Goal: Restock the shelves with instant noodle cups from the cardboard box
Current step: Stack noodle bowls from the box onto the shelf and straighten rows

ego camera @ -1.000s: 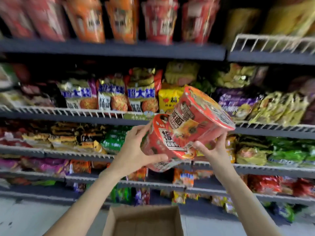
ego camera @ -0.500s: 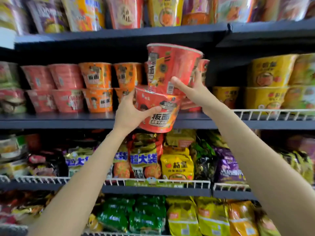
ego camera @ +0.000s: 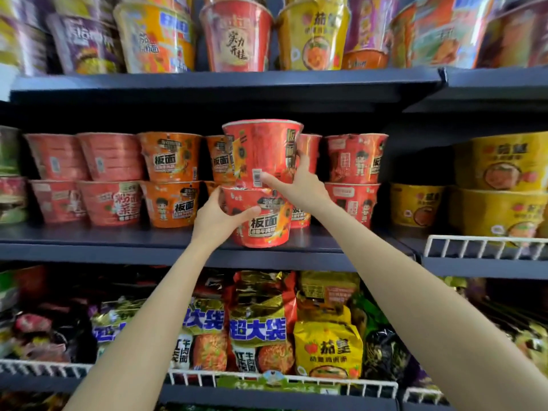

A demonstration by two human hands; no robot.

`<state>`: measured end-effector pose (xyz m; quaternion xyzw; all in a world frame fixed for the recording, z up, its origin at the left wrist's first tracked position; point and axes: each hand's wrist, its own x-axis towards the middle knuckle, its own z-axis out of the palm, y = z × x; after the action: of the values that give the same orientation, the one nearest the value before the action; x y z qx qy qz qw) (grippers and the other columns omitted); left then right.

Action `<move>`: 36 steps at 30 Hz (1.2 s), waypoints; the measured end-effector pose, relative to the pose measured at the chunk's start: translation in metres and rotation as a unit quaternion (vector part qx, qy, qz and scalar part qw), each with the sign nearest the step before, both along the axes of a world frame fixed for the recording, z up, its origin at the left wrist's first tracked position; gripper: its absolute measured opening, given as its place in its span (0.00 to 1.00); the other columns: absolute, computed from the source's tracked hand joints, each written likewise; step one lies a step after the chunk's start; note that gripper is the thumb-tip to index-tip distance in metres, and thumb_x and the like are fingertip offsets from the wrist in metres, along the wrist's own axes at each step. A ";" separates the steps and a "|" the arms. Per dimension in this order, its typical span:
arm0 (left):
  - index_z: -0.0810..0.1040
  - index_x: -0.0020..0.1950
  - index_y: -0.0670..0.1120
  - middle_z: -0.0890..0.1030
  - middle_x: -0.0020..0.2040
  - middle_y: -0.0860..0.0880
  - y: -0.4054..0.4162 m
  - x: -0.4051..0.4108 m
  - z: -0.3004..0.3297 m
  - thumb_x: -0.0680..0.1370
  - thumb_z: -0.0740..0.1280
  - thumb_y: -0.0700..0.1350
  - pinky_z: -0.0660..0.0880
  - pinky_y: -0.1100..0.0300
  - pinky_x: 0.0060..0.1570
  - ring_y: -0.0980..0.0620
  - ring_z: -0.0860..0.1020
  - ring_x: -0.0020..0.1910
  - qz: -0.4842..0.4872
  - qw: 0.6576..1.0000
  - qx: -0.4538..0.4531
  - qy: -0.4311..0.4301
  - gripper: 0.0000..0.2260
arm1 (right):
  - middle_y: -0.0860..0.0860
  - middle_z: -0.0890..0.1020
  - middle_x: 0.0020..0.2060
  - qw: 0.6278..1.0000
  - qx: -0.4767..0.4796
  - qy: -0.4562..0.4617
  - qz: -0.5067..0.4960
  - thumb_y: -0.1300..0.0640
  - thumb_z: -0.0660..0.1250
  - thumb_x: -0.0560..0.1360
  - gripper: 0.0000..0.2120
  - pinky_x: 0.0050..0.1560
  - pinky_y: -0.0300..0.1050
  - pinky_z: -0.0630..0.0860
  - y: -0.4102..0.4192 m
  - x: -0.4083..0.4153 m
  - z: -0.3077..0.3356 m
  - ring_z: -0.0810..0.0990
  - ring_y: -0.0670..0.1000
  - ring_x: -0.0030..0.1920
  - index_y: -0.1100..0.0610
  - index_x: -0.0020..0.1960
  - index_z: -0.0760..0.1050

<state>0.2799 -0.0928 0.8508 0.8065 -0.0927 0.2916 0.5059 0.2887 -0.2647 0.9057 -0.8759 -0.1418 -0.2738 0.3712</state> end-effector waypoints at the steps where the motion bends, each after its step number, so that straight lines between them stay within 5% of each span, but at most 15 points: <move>1: 0.65 0.71 0.52 0.75 0.65 0.53 0.004 0.002 -0.001 0.65 0.74 0.62 0.69 0.58 0.57 0.52 0.74 0.63 -0.003 1.000 -0.001 -0.003 0.38 | 0.58 0.73 0.66 1.000 -0.015 -0.009 -0.008 0.31 0.62 0.70 0.50 0.47 0.48 0.74 0.002 0.003 -0.001 0.78 0.59 0.58 0.57 0.77 0.42; 4: 0.62 0.72 0.52 0.75 0.63 0.53 0.012 0.007 0.001 0.66 0.73 0.61 0.68 0.60 0.56 0.53 0.74 0.61 -0.012 1.000 0.007 -0.005 0.39 | 0.54 0.82 0.49 0.999 -0.031 -0.036 -0.018 0.30 0.59 0.72 0.48 0.41 0.46 0.73 0.009 0.008 -0.004 0.82 0.56 0.47 0.57 0.77 0.42; 6: 0.63 0.72 0.54 0.74 0.59 0.55 0.020 0.013 0.003 0.64 0.73 0.62 0.68 0.60 0.56 0.55 0.73 0.58 -0.019 1.000 0.004 0.006 0.40 | 0.49 0.77 0.34 0.999 -0.029 -0.037 -0.012 0.30 0.58 0.72 0.48 0.37 0.46 0.74 0.012 0.013 -0.006 0.79 0.51 0.35 0.58 0.77 0.42; 8: 0.64 0.71 0.56 0.74 0.59 0.56 0.028 0.017 0.003 0.62 0.72 0.64 0.68 0.59 0.55 0.55 0.73 0.58 -0.026 0.999 -0.004 0.020 0.40 | 0.48 0.74 0.31 0.999 -0.033 -0.025 -0.001 0.31 0.57 0.72 0.47 0.36 0.47 0.74 0.014 0.018 -0.009 0.75 0.48 0.32 0.60 0.77 0.43; 11: 0.64 0.71 0.57 0.74 0.65 0.53 0.031 0.016 0.002 0.63 0.72 0.64 0.68 0.57 0.59 0.54 0.72 0.63 -0.045 0.998 -0.013 0.047 0.39 | 0.51 0.80 0.41 0.999 -0.031 -0.025 0.028 0.32 0.58 0.73 0.46 0.40 0.45 0.75 0.013 0.019 -0.011 0.78 0.48 0.36 0.59 0.77 0.44; 13: 0.62 0.73 0.56 0.71 0.68 0.54 0.025 0.011 0.001 0.67 0.73 0.61 0.67 0.57 0.60 0.56 0.70 0.63 -0.043 0.998 -0.029 0.033 0.38 | 0.54 0.79 0.56 0.998 0.002 -0.025 0.055 0.34 0.59 0.74 0.41 0.48 0.46 0.74 0.008 0.019 -0.012 0.79 0.51 0.49 0.57 0.76 0.49; 16: 0.59 0.75 0.52 0.65 0.71 0.52 0.007 -0.002 -0.007 0.68 0.69 0.62 0.65 0.55 0.65 0.54 0.65 0.69 0.068 0.992 -0.036 -0.095 0.39 | 0.54 0.73 0.67 0.997 0.010 -0.052 0.062 0.36 0.59 0.75 0.36 0.58 0.50 0.71 -0.010 0.014 -0.016 0.75 0.54 0.62 0.54 0.75 0.54; 19: 0.69 0.67 0.50 0.71 0.61 0.56 -0.027 -0.021 -0.016 0.73 0.65 0.56 0.67 0.60 0.59 0.55 0.69 0.63 0.112 0.959 -0.002 -0.259 0.23 | 0.50 0.75 0.64 0.989 -0.052 -0.131 0.052 0.43 0.61 0.77 0.26 0.55 0.48 0.74 -0.044 0.005 -0.019 0.78 0.49 0.53 0.52 0.72 0.63; 23: 0.76 0.57 0.47 0.77 0.52 0.55 -0.085 -0.025 -0.011 0.75 0.63 0.51 0.70 0.64 0.56 0.56 0.75 0.54 0.046 0.938 0.113 -0.325 0.13 | 0.48 0.79 0.55 0.964 -0.146 -0.217 0.051 0.53 0.64 0.77 0.13 0.55 0.46 0.75 -0.107 -0.004 -0.013 0.78 0.47 0.54 0.52 0.62 0.74; 29: 0.70 0.66 0.51 0.74 0.62 0.53 -0.163 0.028 0.014 0.76 0.67 0.51 0.70 0.57 0.59 0.54 0.72 0.61 0.036 0.949 0.226 -0.216 0.19 | 0.47 0.82 0.47 0.948 -0.217 -0.233 0.015 0.56 0.65 0.75 0.09 0.48 0.51 0.78 -0.201 0.009 0.010 0.80 0.48 0.46 0.52 0.54 0.78; 36: 0.65 0.69 0.53 0.66 0.67 0.52 -0.211 0.095 0.034 0.75 0.65 0.59 0.66 0.53 0.62 0.49 0.64 0.67 0.080 0.929 0.343 -0.113 0.25 | 0.56 0.77 0.61 0.953 -0.283 -0.084 -0.073 0.51 0.64 0.76 0.21 0.57 0.51 0.74 -0.246 0.064 0.026 0.77 0.58 0.59 0.56 0.66 0.68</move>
<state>0.3748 -0.3036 0.8847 0.8971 -0.1790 0.3711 0.1594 0.3531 -0.5105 0.9312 -0.9269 -0.1795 -0.3212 0.0742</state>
